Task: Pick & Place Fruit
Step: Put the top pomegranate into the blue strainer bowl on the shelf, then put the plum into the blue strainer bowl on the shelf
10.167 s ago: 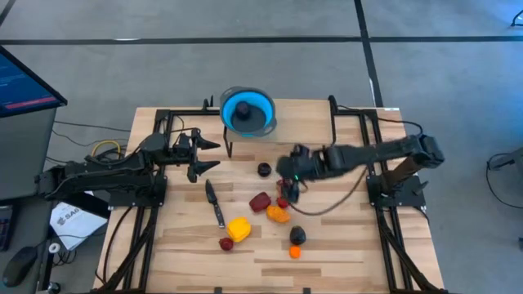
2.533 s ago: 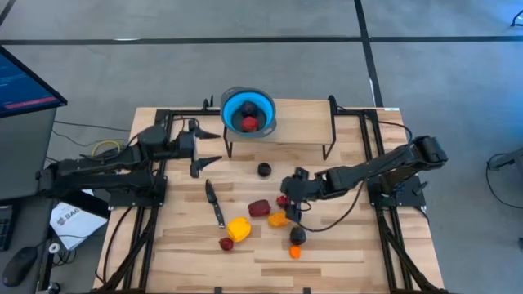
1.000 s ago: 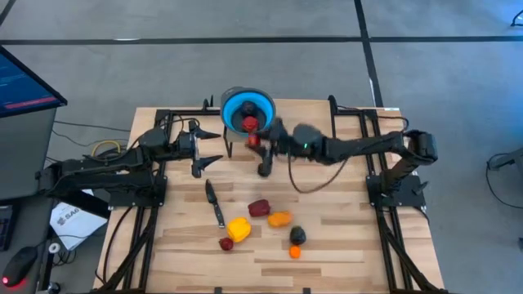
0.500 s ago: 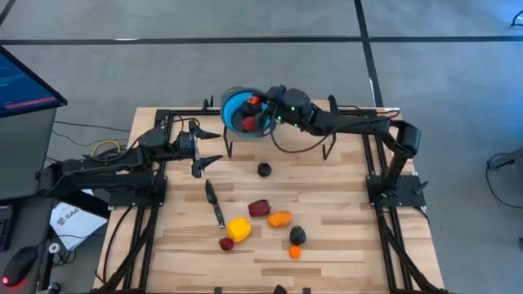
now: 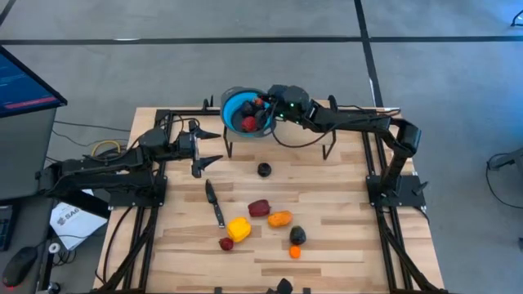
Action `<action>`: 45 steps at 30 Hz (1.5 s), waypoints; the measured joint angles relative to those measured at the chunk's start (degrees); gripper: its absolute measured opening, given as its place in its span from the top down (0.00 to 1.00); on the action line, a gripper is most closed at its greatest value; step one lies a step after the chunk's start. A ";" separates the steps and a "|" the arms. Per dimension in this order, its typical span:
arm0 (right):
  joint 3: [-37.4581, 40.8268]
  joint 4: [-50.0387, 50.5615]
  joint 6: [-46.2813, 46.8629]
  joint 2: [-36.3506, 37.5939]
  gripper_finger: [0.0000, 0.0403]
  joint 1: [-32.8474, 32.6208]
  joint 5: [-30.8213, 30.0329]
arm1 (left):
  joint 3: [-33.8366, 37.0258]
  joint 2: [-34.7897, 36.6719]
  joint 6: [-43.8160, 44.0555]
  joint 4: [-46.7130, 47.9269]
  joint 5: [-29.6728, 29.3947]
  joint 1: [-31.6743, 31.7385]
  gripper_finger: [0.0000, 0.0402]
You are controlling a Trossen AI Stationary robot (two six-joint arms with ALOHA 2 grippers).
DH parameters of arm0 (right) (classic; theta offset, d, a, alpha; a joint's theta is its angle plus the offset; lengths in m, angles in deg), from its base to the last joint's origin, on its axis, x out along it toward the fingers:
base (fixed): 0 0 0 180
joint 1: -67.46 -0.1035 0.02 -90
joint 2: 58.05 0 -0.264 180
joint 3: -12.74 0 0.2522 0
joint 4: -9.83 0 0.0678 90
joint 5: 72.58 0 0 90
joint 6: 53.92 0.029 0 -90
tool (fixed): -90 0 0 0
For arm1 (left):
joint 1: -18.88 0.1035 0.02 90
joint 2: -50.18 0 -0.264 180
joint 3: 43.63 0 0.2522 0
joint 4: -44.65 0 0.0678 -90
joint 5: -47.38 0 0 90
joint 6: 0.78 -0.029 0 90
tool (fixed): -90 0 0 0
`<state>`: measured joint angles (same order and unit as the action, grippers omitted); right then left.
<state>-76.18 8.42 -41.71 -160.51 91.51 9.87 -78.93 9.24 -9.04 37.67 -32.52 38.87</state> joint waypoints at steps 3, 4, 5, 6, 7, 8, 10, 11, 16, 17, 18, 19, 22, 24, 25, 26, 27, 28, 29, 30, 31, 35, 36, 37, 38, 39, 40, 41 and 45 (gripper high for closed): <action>0.00 0.66 -0.03 0.00 0.46 -0.02 0.00 | 0.00 0.00 0.00 -0.01 0.00 0.00 0.19; 0.00 1.23 -0.09 0.00 0.46 -0.01 0.00 | 0.00 0.00 0.00 -0.01 0.02 0.00 0.19; 0.00 1.63 -0.13 0.00 0.46 0.02 0.00 | 0.00 0.00 0.00 -0.03 0.00 0.00 0.19; 0.00 1.74 -0.13 0.00 0.46 0.02 0.00 | 0.00 0.00 0.00 -0.04 0.01 0.00 0.19; 0.00 1.67 -0.13 0.00 0.46 0.02 0.00 | 0.00 0.01 0.00 -0.06 0.00 0.01 0.19; 0.00 1.63 -0.13 0.02 0.46 0.04 0.00 | 0.00 0.00 0.00 -0.07 0.00 0.00 0.19; 0.00 1.69 -0.13 0.02 0.46 0.10 0.00 | 0.00 0.01 0.00 -0.10 0.00 0.00 0.19; 0.00 1.68 -0.13 0.02 0.46 0.13 0.00 | 0.00 0.00 0.00 -0.11 0.00 0.00 0.19; 0.00 1.52 -2.03 0.22 0.46 0.13 0.00 | 0.00 0.00 0.00 -0.14 0.00 0.01 0.19; 0.04 1.75 -2.80 0.65 0.46 -0.02 0.02 | 0.00 0.00 0.00 -0.14 0.01 0.02 0.19; 0.09 1.73 -3.32 1.34 0.46 -0.45 -0.02 | 0.00 0.00 0.00 -0.14 0.00 0.00 0.19; 0.09 1.60 -3.96 2.18 0.46 -1.01 -0.03 | -0.02 0.00 0.00 -0.14 0.02 0.00 0.19; 0.07 1.64 -7.46 4.75 0.46 -4.22 -0.04 | -0.02 0.00 0.20 -0.14 0.00 0.00 0.19; 0.07 3.18 -10.58 5.99 0.46 -7.21 0.00 | -0.02 0.00 0.63 -0.12 0.00 0.02 0.19; 0.07 4.67 -12.07 6.65 0.46 -8.71 0.04 | -0.02 0.00 0.83 -0.10 0.00 0.00 0.19; 0.07 6.30 -13.43 7.24 0.46 -10.27 -0.05 | -0.02 0.00 0.87 -0.07 0.00 0.00 0.19; 0.07 8.01 -14.60 7.77 0.46 -11.87 -0.66 | -0.02 0.00 0.88 -0.02 0.01 0.01 0.19; 0.00 10.54 -15.43 8.28 0.46 -13.52 -1.73 | -0.02 0.00 0.88 0.00 0.02 0.01 0.19; 0.00 13.42 -15.88 8.59 0.46 -15.09 -2.86 | 0.01 0.00 0.88 0.00 0.02 0.00 0.19; 0.00 16.35 -16.26 8.75 0.46 -16.65 -3.44 | 0.19 0.02 0.84 -0.04 0.02 0.01 0.19; 0.00 19.36 -16.51 8.76 0.46 -18.23 -3.67 | 0.49 0.02 0.81 -0.05 0.02 0.00 0.19; 0.00 31.12 -14.03 8.58 0.46 -23.86 -3.03 | 1.87 0.00 1.10 -0.15 0.02 0.00 0.19; 0.00 33.54 -12.52 8.26 0.46 -25.00 -2.90 | 2.21 0.00 1.29 -0.21 0.02 0.00 0.19; 0.00 35.85 -11.12 7.63 0.46 -26.10 -2.84 | 2.54 0.00 1.29 -0.21 0.02 0.01 0.19; 0.00 37.83 -9.82 6.75 0.46 -26.80 -2.85 | 2.76 0.00 1.27 -0.21 0.02 0.00 0.19; 0.00 39.20 -8.76 5.75 0.46 -27.24 -2.86 | 2.92 0.00 1.29 -0.25 0.02 0.00 0.19; 0.00 40.03 -7.64 4.64 0.46 -27.49 -2.88 | 3.00 0.00 1.32 -0.28 0.02 0.00 0.19; 0.00 40.44 -6.64 3.62 0.46 -27.53 -2.86 | 3.04 0.00 1.29 -0.33 0.03 0.00 0.19; 0.00 41.62 -5.97 -1.04 0.41 -26.92 -1.85 | 3.04 0.00 1.29 -0.41 0.07 0.00 0.19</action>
<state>-76.18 50.04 -47.68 -161.55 64.60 8.02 -75.89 9.24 -7.75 37.26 -32.45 38.87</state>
